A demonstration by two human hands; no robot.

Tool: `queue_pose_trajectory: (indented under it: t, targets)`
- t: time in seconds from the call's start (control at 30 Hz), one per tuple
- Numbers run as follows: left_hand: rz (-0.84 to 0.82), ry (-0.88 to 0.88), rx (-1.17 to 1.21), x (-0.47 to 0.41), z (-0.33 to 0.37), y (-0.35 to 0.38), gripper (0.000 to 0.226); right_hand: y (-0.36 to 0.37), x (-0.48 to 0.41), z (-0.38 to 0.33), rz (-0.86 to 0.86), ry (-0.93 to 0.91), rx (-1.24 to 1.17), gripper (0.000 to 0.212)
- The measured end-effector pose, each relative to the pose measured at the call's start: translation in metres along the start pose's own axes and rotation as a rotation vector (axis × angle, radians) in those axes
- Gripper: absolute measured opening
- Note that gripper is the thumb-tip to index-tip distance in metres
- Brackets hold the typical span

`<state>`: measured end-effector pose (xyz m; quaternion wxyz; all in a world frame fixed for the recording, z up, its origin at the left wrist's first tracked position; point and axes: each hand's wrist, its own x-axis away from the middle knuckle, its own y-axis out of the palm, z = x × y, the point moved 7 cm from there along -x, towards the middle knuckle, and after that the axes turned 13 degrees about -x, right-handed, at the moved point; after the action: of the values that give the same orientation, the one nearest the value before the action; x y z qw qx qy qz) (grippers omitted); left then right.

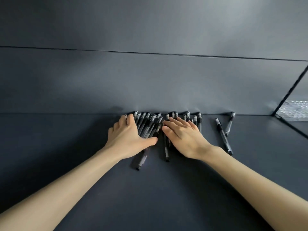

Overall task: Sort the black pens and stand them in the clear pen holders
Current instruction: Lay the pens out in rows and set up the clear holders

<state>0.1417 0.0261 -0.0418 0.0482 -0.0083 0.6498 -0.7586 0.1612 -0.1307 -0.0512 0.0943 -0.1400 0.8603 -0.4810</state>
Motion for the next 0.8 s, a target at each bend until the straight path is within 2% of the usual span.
queue_pose_trajectory:
  t: [0.13, 0.37, 0.53, 0.6, 0.67, 0.8]
  targets:
    - [-0.007, 0.006, 0.034, 0.002, -0.001, -0.003, 0.103, 0.000, 0.000, 0.000, 0.021, -0.028, 0.036, 0.049]
    - [-0.041, -0.011, 0.031, 0.000, 0.001, -0.004, 0.074, -0.002, 0.003, -0.005, 0.042, -0.061, 0.048, 0.047]
    - [-0.118, -0.002, 0.002, -0.011, 0.007, -0.004, 0.077, -0.002, 0.004, -0.003, 0.038, -0.070, 0.029, 0.047]
    - [-0.165, 0.010, -0.023, -0.015, 0.013, -0.006, 0.064, -0.002, 0.002, -0.002, 0.044, -0.076, -0.011, 0.045]
    - [-0.173, 0.036, -0.062, -0.017, 0.018, -0.010, 0.039, -0.004, 0.001, -0.001, 0.065, -0.097, -0.035, 0.043]
    - [-0.139, 0.041, -0.105, -0.023, 0.021, -0.016, 0.039, -0.007, 0.002, -0.002, 0.083, -0.085, -0.058, 0.038]
